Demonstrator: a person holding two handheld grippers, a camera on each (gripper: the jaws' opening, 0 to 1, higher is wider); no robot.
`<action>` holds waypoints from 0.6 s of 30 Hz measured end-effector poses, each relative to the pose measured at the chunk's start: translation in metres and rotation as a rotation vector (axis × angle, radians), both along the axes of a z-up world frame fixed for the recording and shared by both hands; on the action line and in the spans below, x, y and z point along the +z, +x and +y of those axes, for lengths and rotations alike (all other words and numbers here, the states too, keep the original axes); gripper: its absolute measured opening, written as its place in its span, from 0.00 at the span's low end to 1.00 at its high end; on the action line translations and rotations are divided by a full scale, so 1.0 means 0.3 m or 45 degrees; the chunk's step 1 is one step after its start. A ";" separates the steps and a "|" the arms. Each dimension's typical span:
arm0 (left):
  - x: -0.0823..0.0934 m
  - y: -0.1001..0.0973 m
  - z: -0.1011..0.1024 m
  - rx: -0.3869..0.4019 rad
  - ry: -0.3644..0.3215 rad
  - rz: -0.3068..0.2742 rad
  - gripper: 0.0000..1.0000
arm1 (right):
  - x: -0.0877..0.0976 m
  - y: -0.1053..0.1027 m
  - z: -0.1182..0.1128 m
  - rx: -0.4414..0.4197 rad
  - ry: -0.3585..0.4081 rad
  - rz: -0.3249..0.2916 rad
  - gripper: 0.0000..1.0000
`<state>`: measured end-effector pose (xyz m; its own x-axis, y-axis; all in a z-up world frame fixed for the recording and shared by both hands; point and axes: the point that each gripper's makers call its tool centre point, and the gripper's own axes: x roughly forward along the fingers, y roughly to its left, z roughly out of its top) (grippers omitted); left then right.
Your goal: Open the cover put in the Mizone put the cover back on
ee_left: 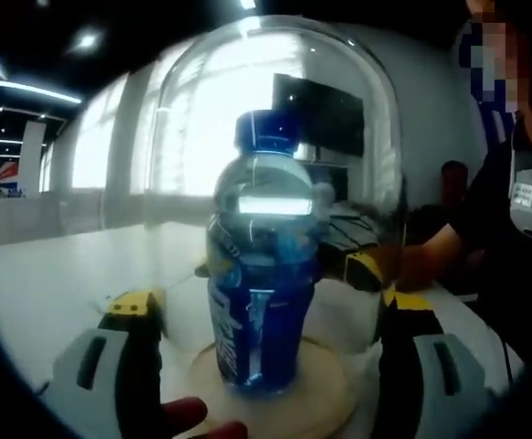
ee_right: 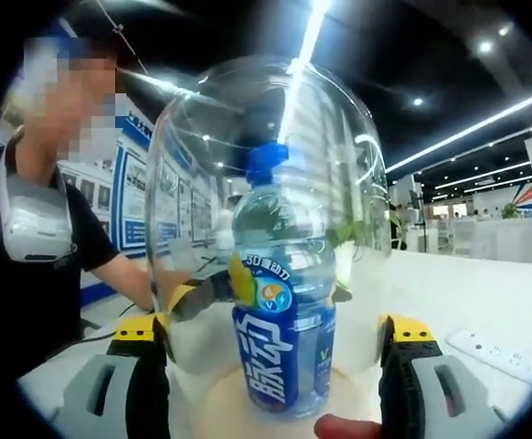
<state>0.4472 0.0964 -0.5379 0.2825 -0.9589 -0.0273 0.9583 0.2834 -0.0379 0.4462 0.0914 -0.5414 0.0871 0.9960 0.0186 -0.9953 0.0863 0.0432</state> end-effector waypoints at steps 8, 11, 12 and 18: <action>-0.008 -0.005 0.013 0.039 0.053 0.019 0.81 | -0.009 -0.001 -0.013 -0.047 -0.027 0.019 0.84; -0.009 -0.005 0.016 0.050 0.050 0.020 0.81 | -0.013 -0.004 -0.021 -0.068 -0.035 0.027 0.83; -0.009 -0.006 0.018 0.055 0.050 0.020 0.81 | -0.014 -0.004 -0.024 -0.075 -0.038 0.030 0.82; -0.010 -0.008 0.029 0.091 0.076 0.025 0.79 | -0.018 -0.014 -0.041 -0.137 -0.054 0.040 0.79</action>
<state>0.4448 0.1050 -0.5409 0.3489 -0.9328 -0.0901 0.9348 0.3533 -0.0375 0.4418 0.0792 -0.5469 0.1933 0.9807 -0.0279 -0.9785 0.1948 0.0680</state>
